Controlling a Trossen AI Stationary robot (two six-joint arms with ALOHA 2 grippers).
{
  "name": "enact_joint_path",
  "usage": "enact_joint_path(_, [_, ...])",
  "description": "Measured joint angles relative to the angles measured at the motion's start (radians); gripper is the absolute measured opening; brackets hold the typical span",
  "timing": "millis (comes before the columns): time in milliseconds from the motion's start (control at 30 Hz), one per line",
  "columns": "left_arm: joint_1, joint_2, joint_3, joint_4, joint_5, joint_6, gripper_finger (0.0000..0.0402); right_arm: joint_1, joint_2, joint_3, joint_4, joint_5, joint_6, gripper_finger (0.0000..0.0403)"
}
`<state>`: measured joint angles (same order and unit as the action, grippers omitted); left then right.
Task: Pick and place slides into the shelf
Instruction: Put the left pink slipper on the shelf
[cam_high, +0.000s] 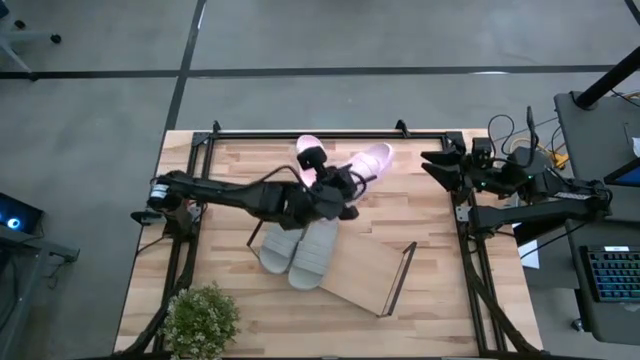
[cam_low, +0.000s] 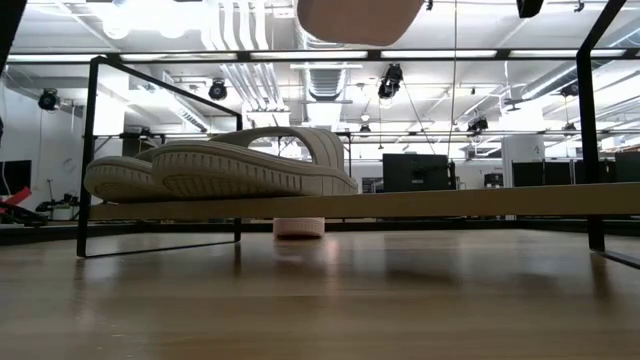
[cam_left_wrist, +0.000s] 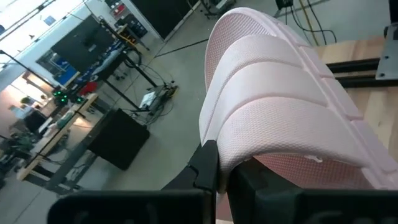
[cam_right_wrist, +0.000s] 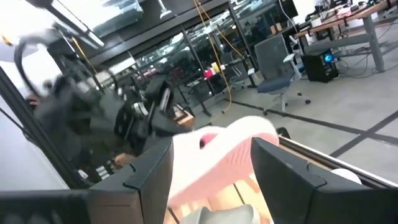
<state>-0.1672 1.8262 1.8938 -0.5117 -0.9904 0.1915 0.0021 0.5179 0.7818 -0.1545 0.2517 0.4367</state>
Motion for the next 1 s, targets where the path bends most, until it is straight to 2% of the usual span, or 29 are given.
enact_joint_path(133, [-0.021, 0.03, -0.001, -0.002, -0.075, 0.001, 0.0, 0.0, -0.024, 0.0, -0.003, 0.002, 0.04, 0.0206])
enact_joint_path(267, [-0.019, 0.038, -0.002, -0.004, -0.087, 0.006, 0.0, 0.0, -0.034, 0.0, -0.023, 0.018, 0.152, 0.021])
enact_joint_path(400, [-0.019, 0.038, -0.002, -0.001, -0.106, 0.012, 0.0, -0.001, -0.022, 0.0, -0.078, 0.019, 0.265, 0.0243])
enact_joint_path(567, [-0.02, 0.037, -0.002, 0.005, -0.116, 0.105, 0.0, -0.002, 0.014, 0.0, -0.152, 0.153, 0.461, 0.0296])
enact_joint_path(700, [-0.019, 0.037, -0.002, 0.005, -0.117, 0.146, 0.0, -0.003, 0.05, 0.0, -0.159, 0.175, 0.535, 0.0329])
enact_joint_path(833, [-0.019, 0.037, -0.001, 0.006, -0.117, 0.166, 0.0, -0.013, 0.091, 0.0, -0.143, 0.178, 0.559, 0.0348])
enact_joint_path(1000, [-0.024, 0.037, -0.002, 0.006, -0.116, 0.167, 0.0, -0.034, 0.135, 0.0, -0.093, 0.178, 0.604, 0.0349])
